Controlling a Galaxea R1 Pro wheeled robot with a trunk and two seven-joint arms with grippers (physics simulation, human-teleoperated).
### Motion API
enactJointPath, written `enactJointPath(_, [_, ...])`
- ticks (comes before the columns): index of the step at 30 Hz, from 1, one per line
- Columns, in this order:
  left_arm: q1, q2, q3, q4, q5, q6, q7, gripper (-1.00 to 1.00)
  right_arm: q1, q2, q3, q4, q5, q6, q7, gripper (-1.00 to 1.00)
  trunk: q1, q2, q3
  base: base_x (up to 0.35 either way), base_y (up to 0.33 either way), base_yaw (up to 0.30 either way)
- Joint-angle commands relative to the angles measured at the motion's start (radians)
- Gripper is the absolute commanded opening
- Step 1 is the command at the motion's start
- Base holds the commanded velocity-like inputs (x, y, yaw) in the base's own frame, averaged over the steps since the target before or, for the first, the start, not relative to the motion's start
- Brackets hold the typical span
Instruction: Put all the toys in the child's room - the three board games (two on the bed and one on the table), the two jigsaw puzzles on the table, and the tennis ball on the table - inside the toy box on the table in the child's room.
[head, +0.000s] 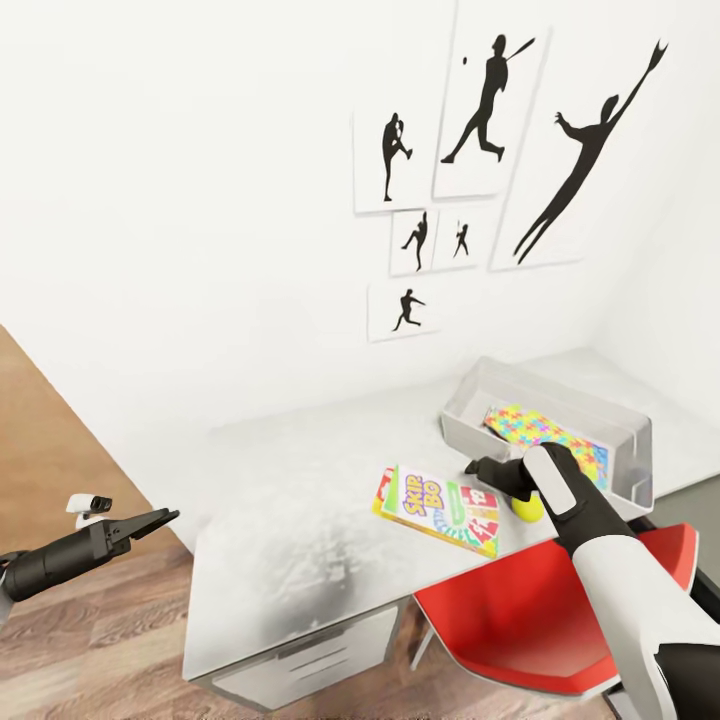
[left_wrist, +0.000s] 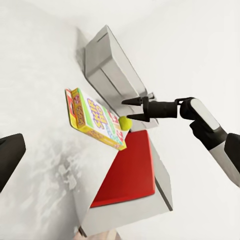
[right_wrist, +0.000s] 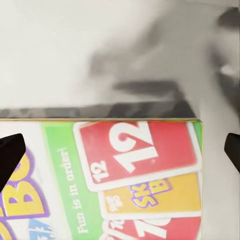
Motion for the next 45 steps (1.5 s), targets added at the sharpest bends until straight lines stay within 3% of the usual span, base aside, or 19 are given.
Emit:
enactJointPath(1, [-0.001, 0.0, 0.0, 0.0, 0.0, 0.011, -0.004, 1.0, -0.001, -0.001, 0.003, 0.0, -0.01, 0.002, -0.01, 1.0, 0.001, -0.002, -0.004, 0.0, 0.041, 0.0])
enactJointPath(45, [-0.001, 0.0, 0.0, 0.0, 0.0, 0.011, -0.004, 1.0, -0.001, -0.002, 0.007, 0.008, -0.007, 0.001, -0.009, 1.0, 0.001, -0.002, -0.075, 0.0, 0.003, 0.001])
